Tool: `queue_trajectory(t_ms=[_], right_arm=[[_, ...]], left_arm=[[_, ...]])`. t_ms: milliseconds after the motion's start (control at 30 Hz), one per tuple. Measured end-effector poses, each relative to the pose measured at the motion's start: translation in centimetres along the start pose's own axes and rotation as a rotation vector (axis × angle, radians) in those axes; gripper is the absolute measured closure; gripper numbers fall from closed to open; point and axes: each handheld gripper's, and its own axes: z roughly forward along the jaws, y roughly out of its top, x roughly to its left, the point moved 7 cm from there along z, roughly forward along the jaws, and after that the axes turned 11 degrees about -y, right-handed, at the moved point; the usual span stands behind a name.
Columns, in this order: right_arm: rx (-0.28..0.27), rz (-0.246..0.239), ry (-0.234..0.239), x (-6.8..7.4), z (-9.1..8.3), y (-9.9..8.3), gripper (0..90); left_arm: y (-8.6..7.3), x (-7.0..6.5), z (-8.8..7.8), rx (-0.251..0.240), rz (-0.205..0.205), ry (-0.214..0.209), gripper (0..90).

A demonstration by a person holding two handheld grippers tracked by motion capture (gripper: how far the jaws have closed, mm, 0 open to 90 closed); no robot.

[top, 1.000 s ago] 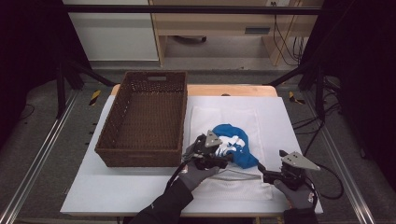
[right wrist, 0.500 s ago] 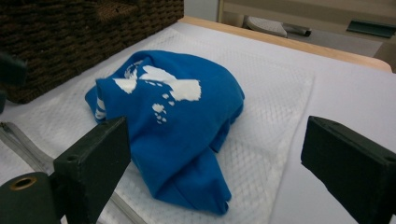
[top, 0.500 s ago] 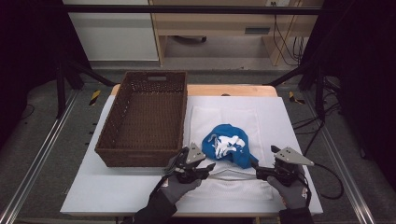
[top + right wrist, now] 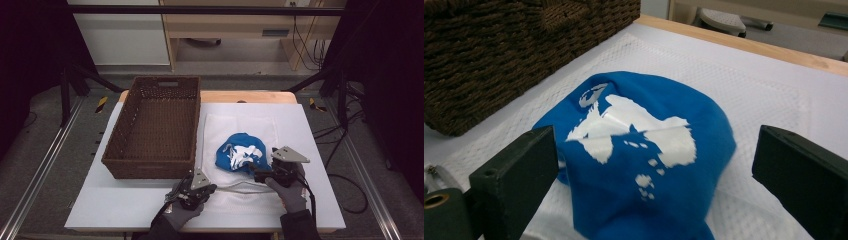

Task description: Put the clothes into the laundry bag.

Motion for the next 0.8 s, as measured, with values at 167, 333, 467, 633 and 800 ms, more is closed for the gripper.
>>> queue_trajectory(t_ms=[167,333,467,633,800], right_arm=[[0.042,0.024,0.011,1.1,2.3,0.0,4.3],[0.113,-0.006,0.003,2.0,4.5,-1.1,3.6],[0.162,-0.032,-0.008,2.2,5.8,-2.2,3.5],[0.190,-0.067,-0.022,2.7,6.7,-3.2,5.2],[0.202,-0.119,-0.043,2.9,7.2,-3.7,12.6]], left_arm=[[-0.9,-0.4,1.1,0.030,-0.001,0.002,90.0],[-1.1,-0.7,1.5,0.033,0.013,0.003,89.5],[-1.2,-0.7,1.6,0.025,0.015,0.008,89.0],[-1.2,-0.7,1.6,0.022,0.010,0.008,88.7],[-1.2,-0.7,1.6,0.021,0.010,0.013,88.7]])
